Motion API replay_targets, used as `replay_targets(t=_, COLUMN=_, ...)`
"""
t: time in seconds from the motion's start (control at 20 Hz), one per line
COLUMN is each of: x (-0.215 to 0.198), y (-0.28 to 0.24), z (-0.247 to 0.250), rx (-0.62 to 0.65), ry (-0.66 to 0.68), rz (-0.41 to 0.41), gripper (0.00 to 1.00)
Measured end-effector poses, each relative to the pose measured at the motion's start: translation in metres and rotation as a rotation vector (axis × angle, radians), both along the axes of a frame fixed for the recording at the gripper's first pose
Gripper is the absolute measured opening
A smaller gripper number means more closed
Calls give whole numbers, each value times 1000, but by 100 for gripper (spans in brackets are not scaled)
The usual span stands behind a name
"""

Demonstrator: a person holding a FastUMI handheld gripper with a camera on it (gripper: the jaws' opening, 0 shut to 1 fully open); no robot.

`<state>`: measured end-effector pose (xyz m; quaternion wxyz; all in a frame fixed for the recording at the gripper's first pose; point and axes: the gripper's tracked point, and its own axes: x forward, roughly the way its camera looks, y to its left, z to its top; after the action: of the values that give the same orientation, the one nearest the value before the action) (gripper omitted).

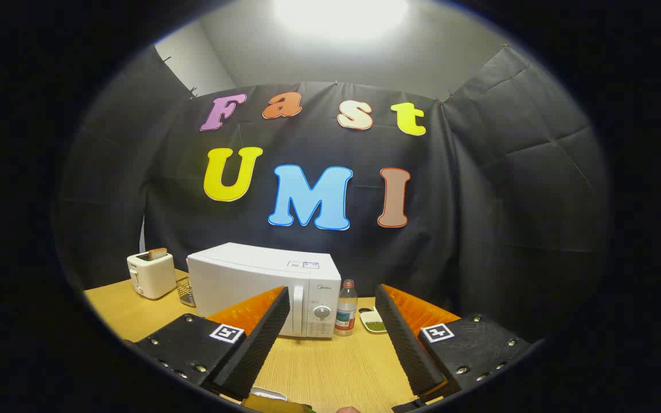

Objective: Open the microwave, put the food inside, and close the microwave door.

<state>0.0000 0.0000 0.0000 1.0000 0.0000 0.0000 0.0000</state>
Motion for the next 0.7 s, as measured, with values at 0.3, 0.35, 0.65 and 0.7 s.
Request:
replay_targets(t=0.3, x=4, y=2, z=0, rx=1, ry=-1, rz=4, gripper=97)
replay_targets(t=0.35, x=6, y=2, z=1, rx=2, ry=-2, rz=4, gripper=97)
replay_targets(t=0.65, x=11, y=3, z=2, rx=18, ry=-7, rz=2, gripper=97)
replay_targets(t=0.7, x=11, y=4, z=1, rx=17, ry=-5, rz=4, gripper=97)
